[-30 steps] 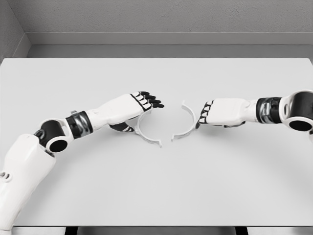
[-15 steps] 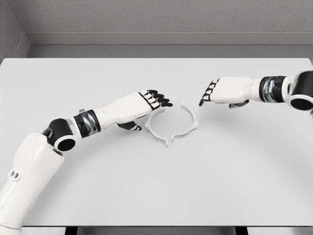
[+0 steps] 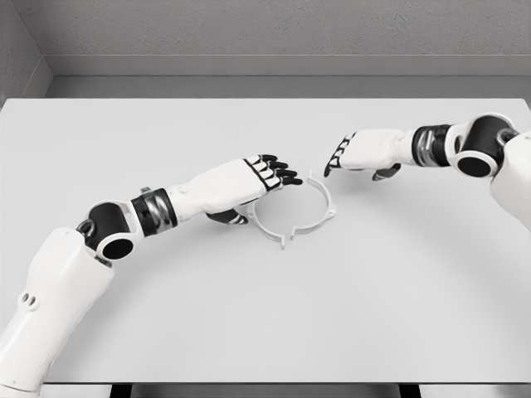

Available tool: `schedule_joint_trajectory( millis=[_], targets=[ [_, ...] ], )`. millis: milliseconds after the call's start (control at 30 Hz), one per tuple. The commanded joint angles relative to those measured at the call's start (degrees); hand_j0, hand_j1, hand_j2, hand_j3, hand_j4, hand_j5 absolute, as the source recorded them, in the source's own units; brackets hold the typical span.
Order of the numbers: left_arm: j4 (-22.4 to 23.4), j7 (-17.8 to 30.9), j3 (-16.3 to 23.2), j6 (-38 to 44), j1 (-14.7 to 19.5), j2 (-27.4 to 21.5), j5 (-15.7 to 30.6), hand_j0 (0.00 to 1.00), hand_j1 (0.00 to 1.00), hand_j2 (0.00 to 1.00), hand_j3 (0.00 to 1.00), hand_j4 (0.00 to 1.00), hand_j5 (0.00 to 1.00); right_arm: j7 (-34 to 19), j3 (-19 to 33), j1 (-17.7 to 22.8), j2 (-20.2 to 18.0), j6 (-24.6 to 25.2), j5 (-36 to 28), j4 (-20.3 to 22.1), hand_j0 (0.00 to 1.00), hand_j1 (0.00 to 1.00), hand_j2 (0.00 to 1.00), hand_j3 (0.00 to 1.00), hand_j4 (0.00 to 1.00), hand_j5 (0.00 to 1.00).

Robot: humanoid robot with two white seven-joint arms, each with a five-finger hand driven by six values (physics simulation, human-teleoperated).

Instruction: Assemble PVC drainage pipe clamps

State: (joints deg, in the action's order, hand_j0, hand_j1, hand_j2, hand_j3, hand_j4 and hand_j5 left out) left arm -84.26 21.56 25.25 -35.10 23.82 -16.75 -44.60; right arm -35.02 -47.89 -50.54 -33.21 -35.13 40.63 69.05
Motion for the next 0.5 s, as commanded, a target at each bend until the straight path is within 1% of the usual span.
schedule_joint_trajectory(
  millis=[0, 67, 333, 467],
  targets=[
    [-0.3, 0.1, 0.0, 0.1, 0.0, 0.3, 0.4, 1.0, 1.0, 1.0, 1.0, 1.0, 1.0, 0.0, -0.4, 0.0, 0.5, 0.1, 0.0, -1.0, 0.84, 0.84, 0.84, 0.84, 0.84, 0.84],
    [-0.2, 0.1, 0.0, 0.1, 0.0, 0.9, 0.3, 1.0, 1.0, 1.0, 1.0, 1.0, 1.0, 0.0, -1.2, 0.0, 0.8, 0.1, 0.0, -1.1, 0.84, 0.84, 0.84, 0.84, 0.84, 0.84],
    [0.0, 0.4, 0.1, 0.1, -0.2, 1.1, 0.3, 1.0, 1.0, 1.0, 1.0, 1.0, 1.0, 0.0, -1.3, -0.1, 1.5, 0.1, 0.6, -1.8, 0.84, 0.84, 0.84, 0.84, 0.84, 0.84],
    [1.2, 0.4, 0.1, 0.1, -0.2, 1.1, 0.3, 1.0, 1.0, 1.0, 1.0, 1.0, 1.0, 0.0, -1.4, -0.4, 1.6, 0.1, 0.6, -1.8, 0.84, 0.84, 0.84, 0.84, 0.84, 0.84]
  ],
)
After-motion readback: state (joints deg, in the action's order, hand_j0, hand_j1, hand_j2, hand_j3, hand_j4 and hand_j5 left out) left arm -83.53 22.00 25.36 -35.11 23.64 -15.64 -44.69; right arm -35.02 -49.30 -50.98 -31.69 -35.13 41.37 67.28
